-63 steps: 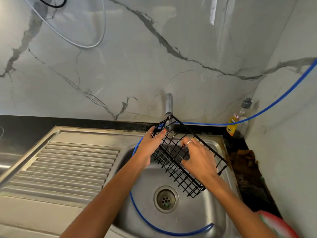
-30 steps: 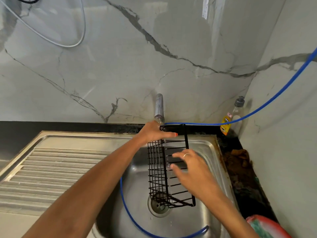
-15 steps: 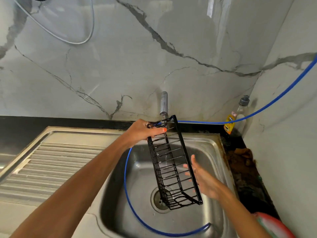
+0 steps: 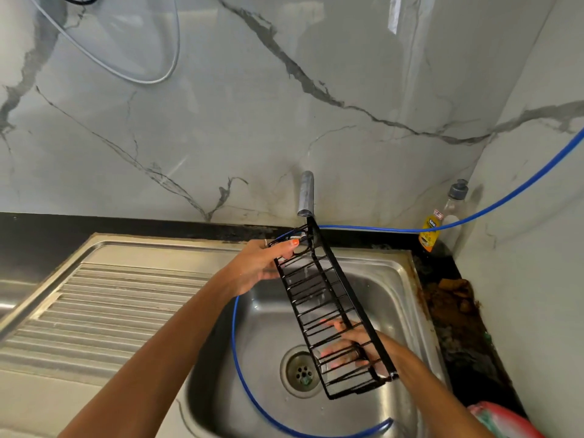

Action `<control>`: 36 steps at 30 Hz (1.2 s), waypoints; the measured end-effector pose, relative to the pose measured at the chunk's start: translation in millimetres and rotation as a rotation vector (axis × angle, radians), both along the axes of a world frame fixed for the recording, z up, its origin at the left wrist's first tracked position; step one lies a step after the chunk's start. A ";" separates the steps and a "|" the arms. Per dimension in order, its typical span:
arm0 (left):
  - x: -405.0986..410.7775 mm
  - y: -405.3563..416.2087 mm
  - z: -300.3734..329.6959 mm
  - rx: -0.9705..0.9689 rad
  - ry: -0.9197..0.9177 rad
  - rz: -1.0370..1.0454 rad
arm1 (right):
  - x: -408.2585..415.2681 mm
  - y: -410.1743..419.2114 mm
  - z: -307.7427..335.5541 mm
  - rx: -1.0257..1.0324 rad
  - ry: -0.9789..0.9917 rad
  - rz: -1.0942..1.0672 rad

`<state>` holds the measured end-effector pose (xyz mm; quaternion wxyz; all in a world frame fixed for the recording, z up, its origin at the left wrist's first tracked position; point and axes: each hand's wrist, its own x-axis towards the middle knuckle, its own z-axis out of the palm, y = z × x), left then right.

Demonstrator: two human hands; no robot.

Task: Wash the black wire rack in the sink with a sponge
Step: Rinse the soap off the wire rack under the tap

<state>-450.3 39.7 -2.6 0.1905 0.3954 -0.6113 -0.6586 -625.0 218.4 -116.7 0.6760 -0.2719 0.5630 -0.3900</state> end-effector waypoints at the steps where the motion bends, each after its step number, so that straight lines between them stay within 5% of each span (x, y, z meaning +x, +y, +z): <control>1: 2.2 1.2 -4.9 0.036 0.017 0.017 | 0.0 2.4 2.2 0.002 -0.005 -0.003; 14: 35.9 29.8 -48.2 0.172 -0.040 0.416 | -2.0 -4.4 31.8 -0.029 0.346 -0.022; 20: 54.5 51.0 -64.7 0.368 -0.011 0.362 | 4.5 -24.2 48.9 -0.113 0.626 -0.043; 29: 53.5 56.1 -94.7 0.562 0.313 0.572 | 14.3 -50.5 91.5 -0.340 0.974 0.083; 36: 54.1 57.7 -92.1 0.553 0.281 0.863 | 14.2 -110.0 127.5 -0.411 1.317 0.202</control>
